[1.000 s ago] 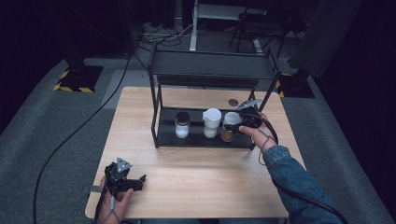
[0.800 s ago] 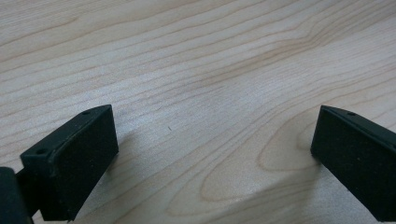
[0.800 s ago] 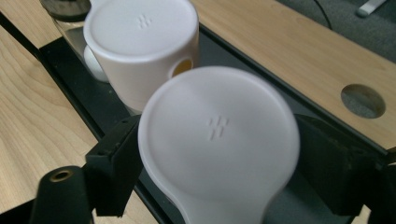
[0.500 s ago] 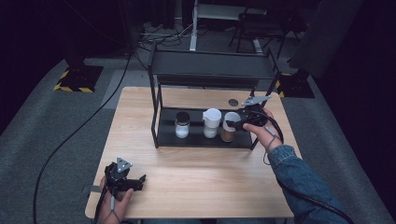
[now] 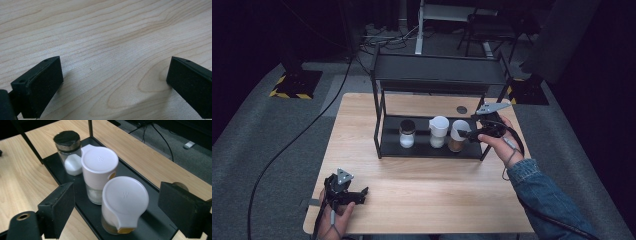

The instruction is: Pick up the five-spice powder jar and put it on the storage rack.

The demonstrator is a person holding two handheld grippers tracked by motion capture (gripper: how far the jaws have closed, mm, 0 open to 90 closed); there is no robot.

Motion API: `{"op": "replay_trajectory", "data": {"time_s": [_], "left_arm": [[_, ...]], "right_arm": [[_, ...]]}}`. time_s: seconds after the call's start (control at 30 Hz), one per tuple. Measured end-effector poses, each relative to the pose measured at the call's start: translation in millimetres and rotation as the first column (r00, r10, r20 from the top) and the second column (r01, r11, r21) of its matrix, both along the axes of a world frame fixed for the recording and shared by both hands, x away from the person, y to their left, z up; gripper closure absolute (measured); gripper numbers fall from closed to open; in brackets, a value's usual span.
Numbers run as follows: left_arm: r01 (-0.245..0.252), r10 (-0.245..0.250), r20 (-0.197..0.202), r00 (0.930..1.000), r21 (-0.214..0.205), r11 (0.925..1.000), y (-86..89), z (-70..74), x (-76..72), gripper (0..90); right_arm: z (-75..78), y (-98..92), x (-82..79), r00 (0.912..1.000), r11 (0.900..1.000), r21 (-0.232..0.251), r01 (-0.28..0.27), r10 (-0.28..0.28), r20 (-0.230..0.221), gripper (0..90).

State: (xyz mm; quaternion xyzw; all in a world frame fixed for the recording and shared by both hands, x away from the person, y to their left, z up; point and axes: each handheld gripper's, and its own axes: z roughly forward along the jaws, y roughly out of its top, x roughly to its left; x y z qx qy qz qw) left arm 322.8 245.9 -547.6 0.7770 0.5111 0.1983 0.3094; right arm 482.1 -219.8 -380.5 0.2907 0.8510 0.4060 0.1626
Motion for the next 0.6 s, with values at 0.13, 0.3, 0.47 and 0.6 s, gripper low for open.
{"op": "replay_trajectory", "data": {"time_s": [0.13,0.3,0.47,0.6], "left_arm": [[0.0,0.0,-0.001,1.0,0.0,1.0,-0.1,0.0,0.2,0.2],[0.0,0.0,0.0,1.0,0.0,1.0,-0.1,0.0,0.1,0.2],[-0.001,0.001,0.0,1.0,0.0,1.0,-0.1,0.0,0.1,0.2],[0.0,0.0,0.0,1.0,0.0,1.0,-0.1,0.0,0.1,0.2]], "right_arm": [[4.7,-3.1,-8.4,0.9999,0.9999,-0.004,-0.012,0.012,0.007,14.0],[9.5,-7.8,-21.1,0.9993,0.9996,0.007,-0.027,0.027,0.024,13.5],[12.6,-11.5,-37.1,0.9982,0.9985,0.012,-0.053,0.053,0.029,13.3],[13.9,-16.4,-49.1,0.9976,0.9979,0.016,-0.062,0.062,0.032,13.1]]}}
